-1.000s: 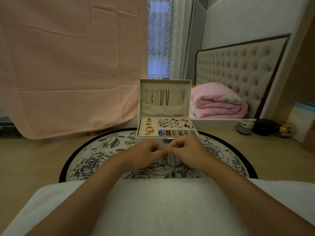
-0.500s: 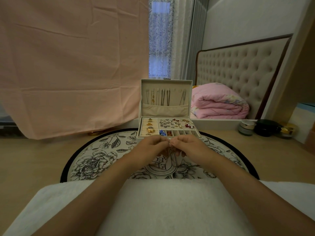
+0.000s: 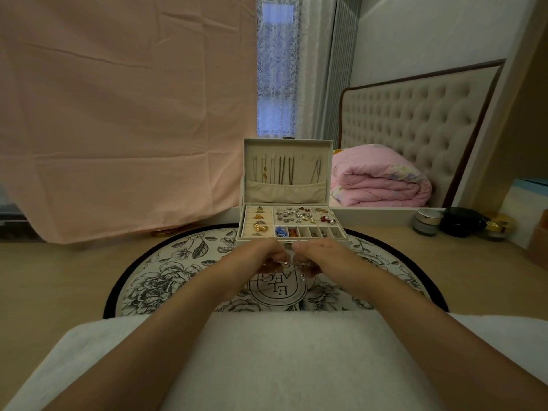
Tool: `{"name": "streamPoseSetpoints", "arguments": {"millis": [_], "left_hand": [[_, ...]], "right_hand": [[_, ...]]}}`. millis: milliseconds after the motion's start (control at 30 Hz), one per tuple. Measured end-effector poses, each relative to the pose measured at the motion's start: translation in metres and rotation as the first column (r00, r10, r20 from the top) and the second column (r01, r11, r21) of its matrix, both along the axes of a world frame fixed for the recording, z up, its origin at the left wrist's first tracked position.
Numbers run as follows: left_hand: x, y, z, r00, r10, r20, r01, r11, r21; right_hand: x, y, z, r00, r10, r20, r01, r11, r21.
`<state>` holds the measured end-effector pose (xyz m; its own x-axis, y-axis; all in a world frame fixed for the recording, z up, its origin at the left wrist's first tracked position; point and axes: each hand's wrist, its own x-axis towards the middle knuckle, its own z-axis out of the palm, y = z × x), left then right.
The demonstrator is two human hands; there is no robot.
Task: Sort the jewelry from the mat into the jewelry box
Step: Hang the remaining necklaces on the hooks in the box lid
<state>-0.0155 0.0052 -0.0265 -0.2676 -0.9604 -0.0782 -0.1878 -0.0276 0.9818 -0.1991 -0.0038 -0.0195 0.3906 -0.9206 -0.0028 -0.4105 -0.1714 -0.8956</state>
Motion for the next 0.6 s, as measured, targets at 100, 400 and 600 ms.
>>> {"name": "streamPoseSetpoints", "arguments": {"millis": [100, 400, 600], "left_hand": [[0.003, -0.001, -0.002, 0.996, 0.021, 0.090, -0.017, 0.999, -0.048], [0.006, 0.003, 0.006, 0.914, -0.022, -0.405, 0.007, 0.999, -0.037], [0.002, 0.005, 0.007, 0.979, -0.019, -0.201, -0.016, 0.986, -0.169]], "right_hand": [[-0.002, -0.006, -0.001, 0.973, 0.000, 0.230, -0.014, 0.998, 0.060], [-0.004, -0.008, -0.001, 0.874, -0.029, 0.486, -0.052, 0.987, 0.154], [-0.007, -0.007, 0.002, 0.942, -0.046, 0.333, 0.038, 0.999, 0.031]]}}
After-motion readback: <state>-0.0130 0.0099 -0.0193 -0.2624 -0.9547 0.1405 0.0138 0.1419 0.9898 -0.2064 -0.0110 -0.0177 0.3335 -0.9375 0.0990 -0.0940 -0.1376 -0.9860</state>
